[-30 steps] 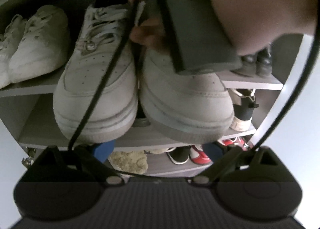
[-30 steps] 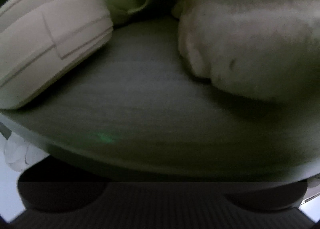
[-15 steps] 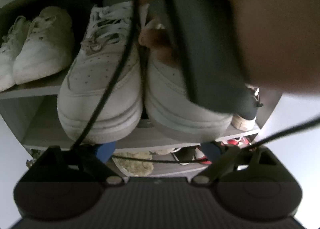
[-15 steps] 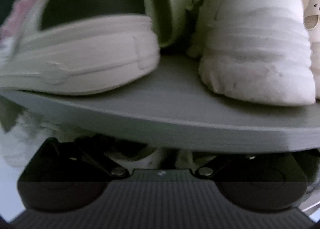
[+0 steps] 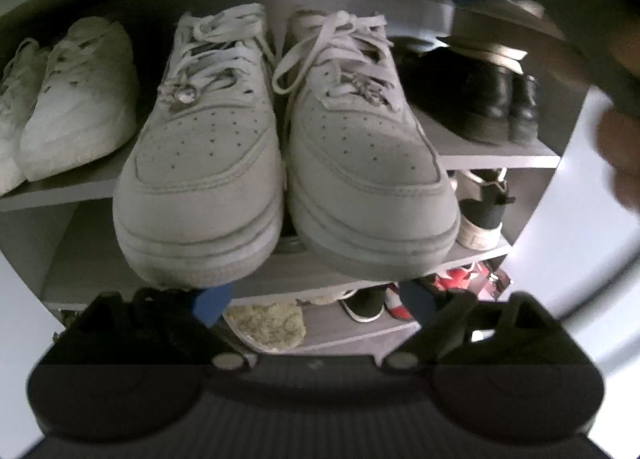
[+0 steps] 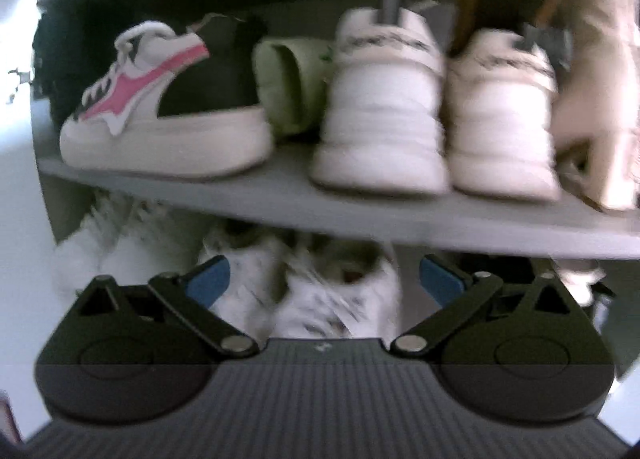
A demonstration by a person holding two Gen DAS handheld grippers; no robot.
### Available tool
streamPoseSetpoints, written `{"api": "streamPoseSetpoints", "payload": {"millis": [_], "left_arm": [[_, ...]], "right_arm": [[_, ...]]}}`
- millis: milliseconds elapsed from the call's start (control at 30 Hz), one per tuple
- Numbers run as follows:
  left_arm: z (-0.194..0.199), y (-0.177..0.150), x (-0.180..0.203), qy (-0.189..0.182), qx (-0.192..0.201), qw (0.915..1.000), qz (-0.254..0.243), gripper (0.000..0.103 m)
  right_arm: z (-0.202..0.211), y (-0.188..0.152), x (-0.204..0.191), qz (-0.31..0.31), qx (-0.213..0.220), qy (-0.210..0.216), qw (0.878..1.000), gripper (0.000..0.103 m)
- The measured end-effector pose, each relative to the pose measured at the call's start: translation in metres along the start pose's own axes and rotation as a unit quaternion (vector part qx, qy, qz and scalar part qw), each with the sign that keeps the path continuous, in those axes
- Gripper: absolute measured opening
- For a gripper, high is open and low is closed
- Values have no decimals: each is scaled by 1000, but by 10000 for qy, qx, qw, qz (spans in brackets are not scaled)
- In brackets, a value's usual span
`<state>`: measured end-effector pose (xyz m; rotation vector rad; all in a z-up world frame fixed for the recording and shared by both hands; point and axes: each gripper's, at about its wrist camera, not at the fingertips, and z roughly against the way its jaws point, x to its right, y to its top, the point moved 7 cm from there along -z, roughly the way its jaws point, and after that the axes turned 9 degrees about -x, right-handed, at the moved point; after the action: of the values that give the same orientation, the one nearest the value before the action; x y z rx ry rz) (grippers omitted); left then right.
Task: Organize scattered shoes
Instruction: 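Push the sneakers deeper onto the shelf with the right gripper, withdraw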
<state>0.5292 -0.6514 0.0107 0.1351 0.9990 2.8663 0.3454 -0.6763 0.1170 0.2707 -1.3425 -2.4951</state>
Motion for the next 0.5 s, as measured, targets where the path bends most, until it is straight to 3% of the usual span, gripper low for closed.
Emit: {"api": "streamPoseSetpoints", "payload": {"millis": [100,167,200,233,267,300,467,500], "left_arm": [[2,-2,1,-37,-20,10000,-59,90],[5,-3,5,-86,-40,9999,-109,90],[6,-4,5,-100,-42,9999,-115,90],[7,-4,6,-121,-59,9998,-127,90],[8,-5,6,-137,-71,9998,-132,90],[8,-6,7,-152,-82,9998,-136,90],[8,-6,3,-190,-204,9992,-294,90],[8,-6,2,-189,-220,9991,-316,90]], "right_arm": [[15,-13,20,-1153,-532,250,9916,103],[1,-25,23,-2102,-978,513,9714,103],[1,-51,30,-2891,-1357,753,9446,101],[6,-73,32,-3324,-1537,920,9260,96],[2,-84,31,-3644,-1605,1070,9110,94],[-2,-98,30,-4094,-1683,1330,8868,94],[-21,-128,15,-5012,-1942,2037,8183,80],[-21,-128,15,-5210,-1852,2213,8033,70]]}}
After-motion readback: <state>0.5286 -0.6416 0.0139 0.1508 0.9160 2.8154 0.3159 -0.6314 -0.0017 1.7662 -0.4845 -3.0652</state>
